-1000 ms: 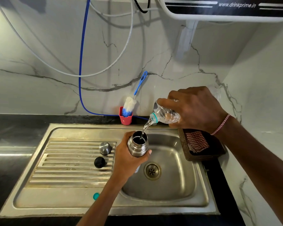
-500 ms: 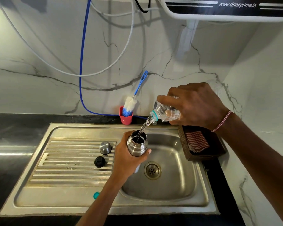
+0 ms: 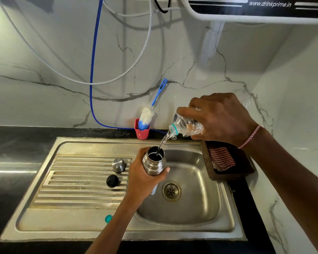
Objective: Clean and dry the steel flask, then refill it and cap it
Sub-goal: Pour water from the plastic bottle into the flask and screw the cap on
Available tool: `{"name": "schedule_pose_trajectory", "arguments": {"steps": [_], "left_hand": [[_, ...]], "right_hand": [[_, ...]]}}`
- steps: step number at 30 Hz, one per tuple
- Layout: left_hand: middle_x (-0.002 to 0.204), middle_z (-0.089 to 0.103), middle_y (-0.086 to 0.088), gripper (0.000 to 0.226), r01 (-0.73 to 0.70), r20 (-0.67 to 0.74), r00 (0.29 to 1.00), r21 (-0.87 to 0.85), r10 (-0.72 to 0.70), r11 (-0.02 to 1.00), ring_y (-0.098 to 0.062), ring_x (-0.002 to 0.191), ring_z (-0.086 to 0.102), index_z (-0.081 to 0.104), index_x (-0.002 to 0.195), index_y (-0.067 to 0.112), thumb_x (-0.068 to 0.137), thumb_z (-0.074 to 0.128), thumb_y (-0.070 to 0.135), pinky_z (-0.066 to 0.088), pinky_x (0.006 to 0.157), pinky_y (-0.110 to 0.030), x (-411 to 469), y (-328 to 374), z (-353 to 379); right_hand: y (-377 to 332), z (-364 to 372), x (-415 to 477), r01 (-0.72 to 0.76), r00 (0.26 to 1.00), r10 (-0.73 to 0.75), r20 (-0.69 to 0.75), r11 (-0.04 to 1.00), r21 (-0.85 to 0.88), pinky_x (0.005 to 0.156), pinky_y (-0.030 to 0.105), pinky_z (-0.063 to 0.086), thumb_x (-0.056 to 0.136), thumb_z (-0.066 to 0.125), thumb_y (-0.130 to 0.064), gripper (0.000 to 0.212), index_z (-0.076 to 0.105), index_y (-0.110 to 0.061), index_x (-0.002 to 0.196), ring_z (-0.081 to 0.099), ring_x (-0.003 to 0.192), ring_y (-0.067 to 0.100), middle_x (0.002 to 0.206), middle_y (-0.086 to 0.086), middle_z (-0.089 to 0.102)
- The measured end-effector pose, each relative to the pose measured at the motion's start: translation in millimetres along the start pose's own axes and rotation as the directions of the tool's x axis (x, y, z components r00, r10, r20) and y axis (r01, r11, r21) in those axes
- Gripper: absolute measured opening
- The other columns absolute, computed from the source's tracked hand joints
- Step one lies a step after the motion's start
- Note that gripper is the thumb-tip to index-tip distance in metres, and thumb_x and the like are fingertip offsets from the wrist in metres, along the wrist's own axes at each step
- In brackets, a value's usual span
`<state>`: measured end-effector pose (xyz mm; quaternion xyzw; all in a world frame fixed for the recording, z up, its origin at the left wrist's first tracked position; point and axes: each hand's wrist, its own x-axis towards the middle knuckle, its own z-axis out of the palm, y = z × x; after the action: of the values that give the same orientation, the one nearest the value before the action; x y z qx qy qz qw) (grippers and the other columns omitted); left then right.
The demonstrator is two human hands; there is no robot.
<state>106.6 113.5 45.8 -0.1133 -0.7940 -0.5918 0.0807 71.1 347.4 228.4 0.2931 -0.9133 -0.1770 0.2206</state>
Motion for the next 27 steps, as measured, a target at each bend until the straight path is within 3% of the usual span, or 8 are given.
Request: {"name": "schedule_pose_trajectory", "arguments": {"steps": [13, 27], "left_hand": [[0.104, 0.069, 0.021, 0.069, 0.018, -0.007, 1.000, 0.013, -0.018, 1.000, -0.008, 0.092, 0.070, 0.057, 0.117, 0.030, 0.063, 0.098, 0.020, 0.056, 0.079, -0.021, 1.3, -4.1, -0.7], [0.110, 0.067, 0.027, 0.071, 0.012, -0.006, 1.000, 0.052, -0.012, 0.999, -0.003, 0.095, 0.070, 0.053, 0.115, 0.041, 0.063, 0.098, 0.026, 0.058, 0.080, -0.022, 3.3, -1.0, -0.6]], "right_hand": [[-2.6, 2.3, 0.4, 0.000, 1.000, 0.000, -0.030, 1.000, -0.002, 0.058, 0.031, 0.044, 0.078, 0.067, -0.064, 0.053, 0.061, -0.030, 0.119, 0.061, 0.070, 0.024, 0.094, -0.001, 0.067], [-0.9, -1.2, 4.3, 0.017, 1.000, -0.017, -0.021, 1.000, -0.018, 0.063, 0.031, 0.046, 0.077, 0.067, -0.068, 0.058, 0.061, -0.031, 0.122, 0.063, 0.074, 0.024, 0.099, 0.000, 0.068]]}}
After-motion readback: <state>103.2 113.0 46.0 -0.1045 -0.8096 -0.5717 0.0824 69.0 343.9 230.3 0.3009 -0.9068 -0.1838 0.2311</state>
